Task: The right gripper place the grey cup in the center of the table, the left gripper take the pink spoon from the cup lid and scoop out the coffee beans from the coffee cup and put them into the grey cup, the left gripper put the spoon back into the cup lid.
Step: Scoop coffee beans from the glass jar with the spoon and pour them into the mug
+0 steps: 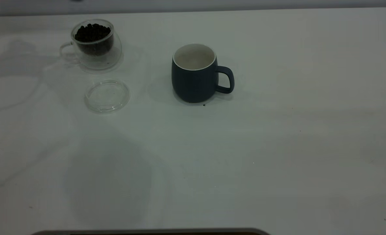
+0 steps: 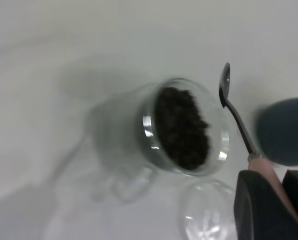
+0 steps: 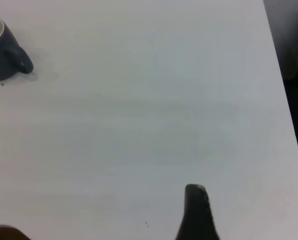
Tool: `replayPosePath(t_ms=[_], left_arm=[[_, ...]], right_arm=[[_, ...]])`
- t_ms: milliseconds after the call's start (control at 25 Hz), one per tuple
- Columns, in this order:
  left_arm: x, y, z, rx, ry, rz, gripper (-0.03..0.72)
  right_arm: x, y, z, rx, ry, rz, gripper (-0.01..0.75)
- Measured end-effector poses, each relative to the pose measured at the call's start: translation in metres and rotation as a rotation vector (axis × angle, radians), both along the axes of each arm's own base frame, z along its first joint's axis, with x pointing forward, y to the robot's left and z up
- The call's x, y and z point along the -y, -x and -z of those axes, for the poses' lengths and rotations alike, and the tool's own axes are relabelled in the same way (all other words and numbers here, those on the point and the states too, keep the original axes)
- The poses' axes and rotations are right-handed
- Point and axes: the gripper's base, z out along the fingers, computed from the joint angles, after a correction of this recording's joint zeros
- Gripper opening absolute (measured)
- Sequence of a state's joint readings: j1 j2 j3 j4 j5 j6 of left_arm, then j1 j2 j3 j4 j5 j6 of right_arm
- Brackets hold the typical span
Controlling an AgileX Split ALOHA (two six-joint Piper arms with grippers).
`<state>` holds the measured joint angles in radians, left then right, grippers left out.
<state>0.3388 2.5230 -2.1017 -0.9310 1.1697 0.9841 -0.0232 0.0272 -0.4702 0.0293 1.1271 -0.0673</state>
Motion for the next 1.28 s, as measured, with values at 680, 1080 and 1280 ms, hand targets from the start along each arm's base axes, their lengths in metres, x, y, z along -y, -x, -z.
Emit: replayPosePath(t_ms=[680, 1080, 1280], left_arm=[[0.023, -0.015, 0.042, 0.059, -0.067, 0.154, 0.115], [0.024, -0.015, 0.056, 0.156, -0.1, 0.265, 0.115], [0.024, -0.015, 0.062, 0.15, -0.097, 0.268, 0.115]], right_arm=[[0.0, 0.0, 0.0, 0.0, 0.0, 0.0, 0.591], [0.0, 0.0, 0.0, 0.0, 0.0, 0.0, 0.591], [0.0, 0.0, 0.0, 0.0, 0.0, 0.0, 0.591]])
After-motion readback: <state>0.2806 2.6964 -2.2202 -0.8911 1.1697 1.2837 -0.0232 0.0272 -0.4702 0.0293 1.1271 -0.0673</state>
